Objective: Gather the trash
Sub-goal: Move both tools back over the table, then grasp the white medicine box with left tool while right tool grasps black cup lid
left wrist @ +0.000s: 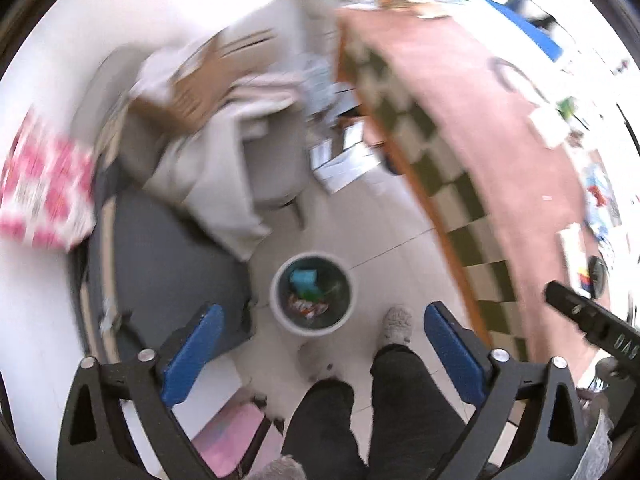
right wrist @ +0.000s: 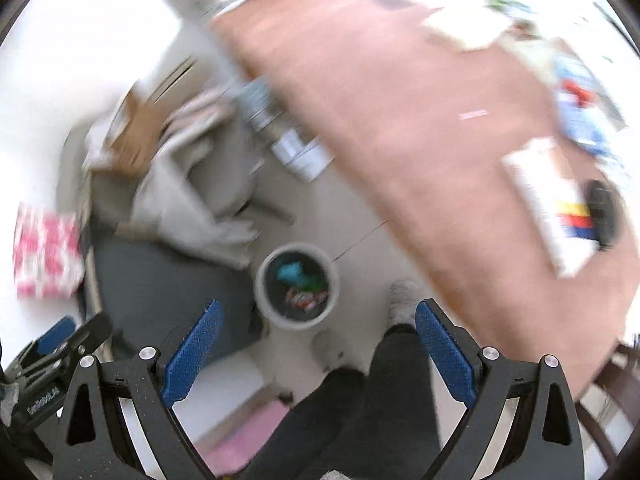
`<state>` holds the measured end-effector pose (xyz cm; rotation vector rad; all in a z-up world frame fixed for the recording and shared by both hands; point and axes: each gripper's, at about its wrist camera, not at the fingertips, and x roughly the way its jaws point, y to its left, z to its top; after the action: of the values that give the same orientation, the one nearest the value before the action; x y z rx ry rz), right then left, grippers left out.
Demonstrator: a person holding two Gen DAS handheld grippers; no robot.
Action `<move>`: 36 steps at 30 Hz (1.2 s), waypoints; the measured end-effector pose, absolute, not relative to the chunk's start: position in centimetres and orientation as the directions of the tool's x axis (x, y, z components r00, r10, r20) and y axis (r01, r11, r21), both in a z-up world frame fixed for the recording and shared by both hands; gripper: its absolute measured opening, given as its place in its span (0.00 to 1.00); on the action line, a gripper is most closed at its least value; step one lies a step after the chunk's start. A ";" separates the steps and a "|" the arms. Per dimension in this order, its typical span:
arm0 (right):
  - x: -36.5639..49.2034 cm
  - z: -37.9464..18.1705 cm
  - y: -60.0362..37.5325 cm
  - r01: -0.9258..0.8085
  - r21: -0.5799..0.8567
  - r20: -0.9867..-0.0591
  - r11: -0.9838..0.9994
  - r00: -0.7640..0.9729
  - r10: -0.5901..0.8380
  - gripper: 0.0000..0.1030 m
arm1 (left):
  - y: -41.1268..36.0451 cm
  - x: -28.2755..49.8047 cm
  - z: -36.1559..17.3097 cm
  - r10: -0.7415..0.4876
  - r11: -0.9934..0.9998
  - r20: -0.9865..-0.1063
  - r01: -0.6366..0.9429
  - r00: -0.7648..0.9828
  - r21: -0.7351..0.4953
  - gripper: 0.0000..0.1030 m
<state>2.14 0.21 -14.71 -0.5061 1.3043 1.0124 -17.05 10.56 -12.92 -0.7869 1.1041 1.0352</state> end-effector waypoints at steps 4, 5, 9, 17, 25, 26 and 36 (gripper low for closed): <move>14.0 -13.4 -4.1 -0.698 0.183 -0.953 0.693 0.048 0.299 0.96 | 11.6 -8.0 -12.4 0.255 0.429 -0.961 -0.903 0.106 0.014 1.00; 16.3 -13.6 -4.7 -0.667 0.176 -0.957 0.724 0.057 0.285 0.96 | 11.9 -5.5 -12.6 0.246 0.446 -0.963 -0.895 0.106 0.015 1.00; 26.5 -16.9 -8.5 -0.516 0.139 -0.977 0.845 0.069 0.202 0.96 | 12.4 3.0 -15.3 0.201 0.484 -0.978 -0.874 0.054 0.051 1.00; 34.7 -24.7 -8.6 -0.429 0.169 -0.985 0.887 -0.036 0.170 0.96 | 11.4 13.5 -21.2 0.014 0.488 -0.999 -0.872 -0.040 0.042 1.00; 37.1 -24.0 -11.3 -0.438 0.140 -0.986 0.888 0.018 0.165 0.82 | 9.5 18.1 -24.2 -0.209 0.384 -0.977 -0.915 0.044 -0.124 0.99; 37.6 -23.7 -12.1 -0.434 0.134 -0.987 0.891 0.024 0.161 0.82 | 9.1 19.2 -24.8 -0.250 0.368 -0.966 -0.915 0.071 -0.163 0.99; 42.4 -24.3 -19.8 -0.352 0.111 -0.993 0.929 0.007 0.121 0.82 | 7.3 24.1 -27.6 -0.264 0.407 -0.964 -0.905 0.013 -0.123 0.74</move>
<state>42.45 -19.81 -24.33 -0.1879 1.5214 0.3731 24.08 7.32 -27.56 -1.0870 1.5140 0.6979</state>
